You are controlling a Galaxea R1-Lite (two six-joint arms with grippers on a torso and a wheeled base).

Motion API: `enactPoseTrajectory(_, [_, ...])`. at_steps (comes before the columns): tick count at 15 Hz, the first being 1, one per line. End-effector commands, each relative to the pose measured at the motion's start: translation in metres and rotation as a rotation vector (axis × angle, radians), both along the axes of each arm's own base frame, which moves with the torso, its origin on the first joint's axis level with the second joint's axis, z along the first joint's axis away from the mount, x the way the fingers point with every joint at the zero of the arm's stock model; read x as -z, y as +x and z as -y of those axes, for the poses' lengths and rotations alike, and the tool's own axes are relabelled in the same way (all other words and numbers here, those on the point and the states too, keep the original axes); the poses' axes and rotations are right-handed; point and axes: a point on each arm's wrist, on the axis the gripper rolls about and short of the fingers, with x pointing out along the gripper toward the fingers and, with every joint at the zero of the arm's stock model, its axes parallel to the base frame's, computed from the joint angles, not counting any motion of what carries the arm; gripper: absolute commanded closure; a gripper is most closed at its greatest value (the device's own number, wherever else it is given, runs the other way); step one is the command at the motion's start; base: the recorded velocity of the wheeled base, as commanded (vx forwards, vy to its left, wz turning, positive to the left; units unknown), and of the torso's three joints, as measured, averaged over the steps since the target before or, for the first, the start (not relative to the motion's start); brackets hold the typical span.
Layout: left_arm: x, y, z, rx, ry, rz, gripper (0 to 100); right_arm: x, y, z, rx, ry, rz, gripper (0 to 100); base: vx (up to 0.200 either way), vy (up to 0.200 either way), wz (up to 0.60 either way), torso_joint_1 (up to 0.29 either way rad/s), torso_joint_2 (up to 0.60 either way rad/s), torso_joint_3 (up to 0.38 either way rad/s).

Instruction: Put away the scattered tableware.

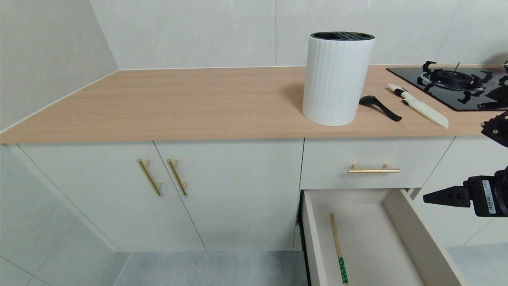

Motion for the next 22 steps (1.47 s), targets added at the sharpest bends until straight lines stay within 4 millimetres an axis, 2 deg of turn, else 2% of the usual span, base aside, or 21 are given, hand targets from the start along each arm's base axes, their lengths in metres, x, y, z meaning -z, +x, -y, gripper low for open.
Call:
enactPoseTrajectory(1, [0.0,0.0,0.0,-0.001,0.0,-0.001,0,0.001,0.001,0.0,-0.001,-0.003,-0.004,0,0.0,0.0,0.0,0.364,-0.47,-0.261])
enactPoseTrajectory(5, [0.0,0.0,0.0,-0.001,0.0,-0.001,0,0.0,0.001,0.0,0.003,-0.001,0.005,0,0.0,0.0,0.0,0.262,-0.46,-0.251])
enactPoseTrajectory(9, [0.0,0.0,0.0,-0.001,0.0,-0.001,0,0.004,0.006,-0.001,-0.05,-0.056,0.037,0,0.0,0.0,0.0,0.058,-0.11,-0.059])
enactPoseTrajectory(11, [0.0,0.0,0.0,-0.001,0.0,-0.001,0,-0.002,0.031,0.006,-0.033,-0.081,0.151,0,0.0,0.0,0.0,0.0,0.0,0.0])
enactPoseTrajectory(13, [0.0,0.0,0.0,-0.001,0.0,-0.001,0,-0.004,0.076,0.022,-0.059,-0.114,0.261,0,0.0,0.0,0.0,0.0,0.0,0.0])
enactPoseTrajectory(14, [0.0,0.0,0.0,-0.001,0.0,-0.001,0,-0.003,0.096,0.031,-0.093,-0.113,0.284,0,0.0,0.0,0.0,0.0,0.0,0.0])
enactPoseTrajectory(15, [0.0,0.0,0.0,-0.001,0.0,-0.001,0,-0.004,0.106,0.034,-0.119,-0.112,0.298,0,0.0,0.0,0.0,0.0,0.0,0.0])
enactPoseTrajectory(16, [0.0,0.0,0.0,-0.001,0.0,-0.001,0,-0.005,0.13,0.04,-0.156,-0.097,0.317,0,0.0,0.0,0.0,0.0,0.0,0.0])
enactPoseTrajectory(19, [0.0,0.0,0.0,-0.001,0.0,-0.001,0,0.011,0.169,0.047,-0.244,-0.14,0.37,0,0.0,0.0,0.0,0.0,0.0,0.0])
enactPoseTrajectory(22, [0.0,0.0,0.0,-0.001,0.0,-0.001,0,0.025,0.194,0.045,-0.297,-0.125,0.429,0,0.0,0.0,0.0,0.0,0.0,0.0])
